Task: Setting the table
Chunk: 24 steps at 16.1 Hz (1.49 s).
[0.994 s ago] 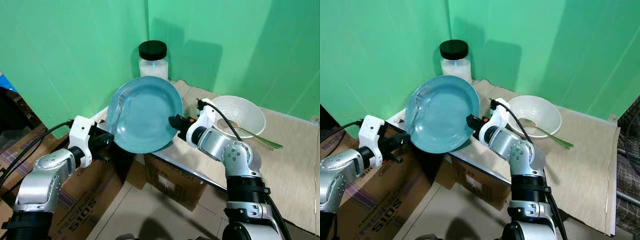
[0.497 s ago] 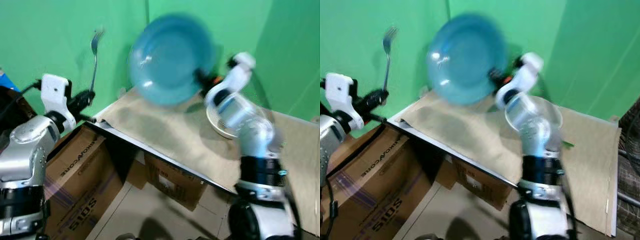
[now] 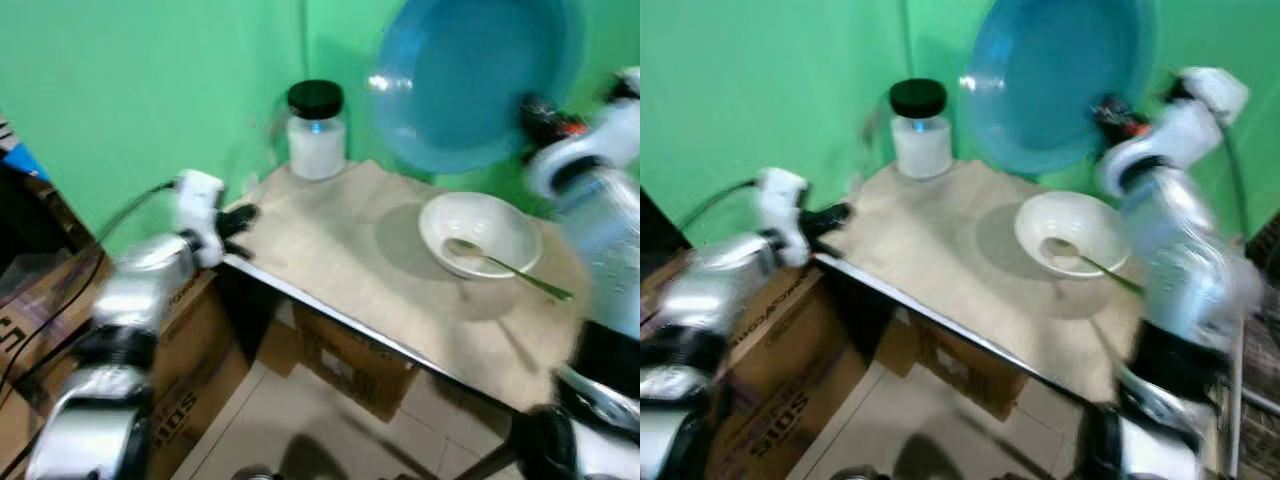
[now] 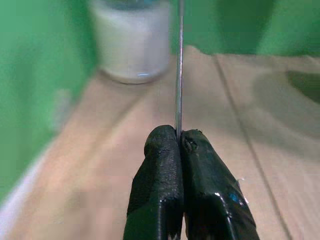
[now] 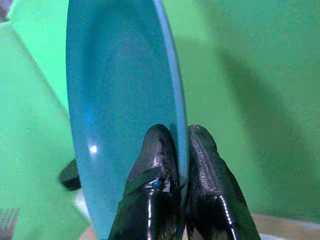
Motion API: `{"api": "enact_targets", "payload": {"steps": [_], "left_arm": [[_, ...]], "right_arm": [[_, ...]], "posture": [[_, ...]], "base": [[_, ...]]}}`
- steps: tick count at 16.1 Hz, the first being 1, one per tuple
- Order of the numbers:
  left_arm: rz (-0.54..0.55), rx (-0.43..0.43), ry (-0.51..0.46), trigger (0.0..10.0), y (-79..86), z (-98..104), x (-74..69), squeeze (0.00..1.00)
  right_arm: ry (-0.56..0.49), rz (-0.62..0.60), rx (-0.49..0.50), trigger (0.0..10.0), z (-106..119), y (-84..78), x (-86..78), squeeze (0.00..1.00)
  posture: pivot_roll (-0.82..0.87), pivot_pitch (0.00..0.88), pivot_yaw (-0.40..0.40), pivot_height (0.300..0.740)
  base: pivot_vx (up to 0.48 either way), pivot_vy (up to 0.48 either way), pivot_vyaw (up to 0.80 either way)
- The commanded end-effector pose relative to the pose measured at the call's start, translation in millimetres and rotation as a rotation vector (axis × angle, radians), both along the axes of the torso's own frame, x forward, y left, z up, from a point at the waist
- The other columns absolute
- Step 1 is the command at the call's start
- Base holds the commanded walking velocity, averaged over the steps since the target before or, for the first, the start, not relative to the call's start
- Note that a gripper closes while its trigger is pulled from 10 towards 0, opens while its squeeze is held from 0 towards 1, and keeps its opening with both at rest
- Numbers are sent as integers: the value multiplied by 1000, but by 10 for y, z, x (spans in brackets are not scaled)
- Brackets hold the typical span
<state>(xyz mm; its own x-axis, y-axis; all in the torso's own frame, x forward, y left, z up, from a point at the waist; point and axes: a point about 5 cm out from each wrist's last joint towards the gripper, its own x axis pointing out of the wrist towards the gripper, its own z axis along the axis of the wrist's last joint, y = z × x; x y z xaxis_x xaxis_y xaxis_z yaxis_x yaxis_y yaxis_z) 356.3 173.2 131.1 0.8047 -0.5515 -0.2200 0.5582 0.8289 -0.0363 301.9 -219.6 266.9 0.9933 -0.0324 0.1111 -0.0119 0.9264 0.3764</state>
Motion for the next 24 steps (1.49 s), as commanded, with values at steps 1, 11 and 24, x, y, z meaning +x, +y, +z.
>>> {"api": "enact_targets", "payload": {"steps": [1,11,24], "left_arm": [[-58,27,-14,0,-155,-3,66,0],[-31,204,70,10000,-549,-292,162,1000],[63,35,-396,10000,-366,543,333,0]], "right_arm": [[-23,-13,-17,0,64,-105,-180,0],[-36,9,-122,0,192,-122,-760,0],[-41,52,-64,2745,123,109,-794,0]], "posture": [[-141,3,75,740],[-350,60,121,740],[-212,0,107,740]], "base": [[0,0,0],[0,0,0],[0,0,-48]]}}
